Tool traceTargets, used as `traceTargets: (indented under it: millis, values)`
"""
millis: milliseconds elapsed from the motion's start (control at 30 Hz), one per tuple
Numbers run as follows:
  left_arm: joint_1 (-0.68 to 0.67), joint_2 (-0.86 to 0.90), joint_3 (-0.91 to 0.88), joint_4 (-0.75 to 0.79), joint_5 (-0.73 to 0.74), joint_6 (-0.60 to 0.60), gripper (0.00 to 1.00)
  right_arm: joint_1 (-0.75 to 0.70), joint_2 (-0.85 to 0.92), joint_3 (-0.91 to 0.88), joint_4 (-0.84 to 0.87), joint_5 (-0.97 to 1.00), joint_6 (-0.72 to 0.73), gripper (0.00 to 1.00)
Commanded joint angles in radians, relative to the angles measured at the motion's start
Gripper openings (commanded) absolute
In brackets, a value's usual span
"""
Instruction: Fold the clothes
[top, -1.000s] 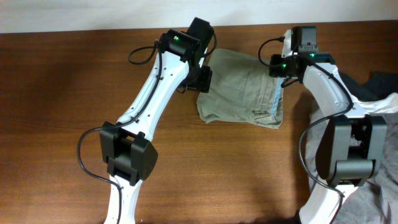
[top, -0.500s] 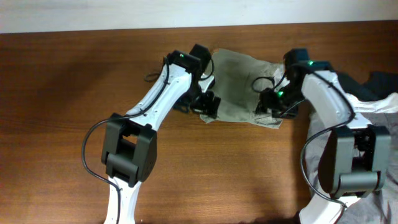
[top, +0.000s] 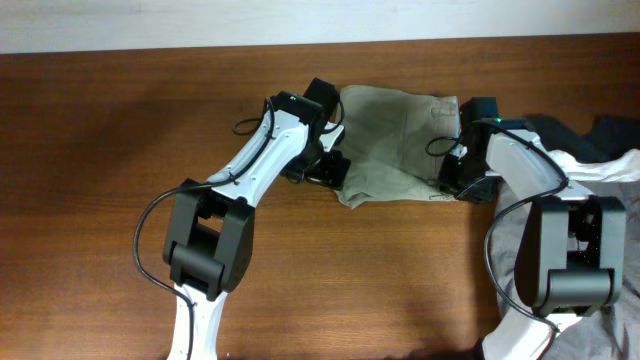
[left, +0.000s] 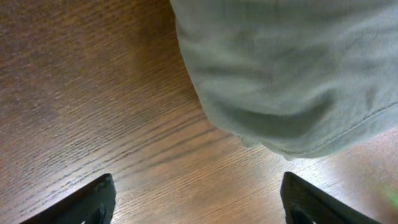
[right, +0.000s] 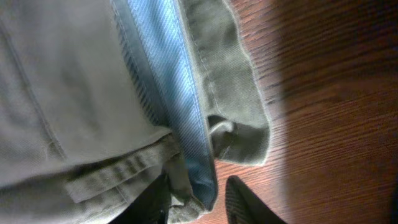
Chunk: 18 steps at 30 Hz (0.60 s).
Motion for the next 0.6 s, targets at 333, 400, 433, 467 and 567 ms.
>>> traceTargets:
  millis: [333,400,433,467,567]
  values:
    - [-0.003,0.114,-0.015,0.185,0.262,0.013,0.35,-0.009,0.023,0.026,0.118,-0.165,-0.006,0.09]
    - [0.002,0.118,-0.015,0.147,0.243,0.035,0.15,-0.009,0.062,0.026,0.105,-0.166,-0.006,0.06]
    - [0.009,0.118,-0.01,0.117,0.219,0.043,0.08,-0.009,0.073,0.026,0.072,-0.164,-0.005,0.04]
    - [0.023,0.118,-0.01,0.076,0.179,0.043,0.0,-0.006,0.076,0.024,0.03,-0.161,-0.002,0.04]
    - [0.088,0.116,-0.01,-0.062,0.093,0.071,0.0,0.032,0.075,0.024,-0.072,-0.161,-0.002,0.04]
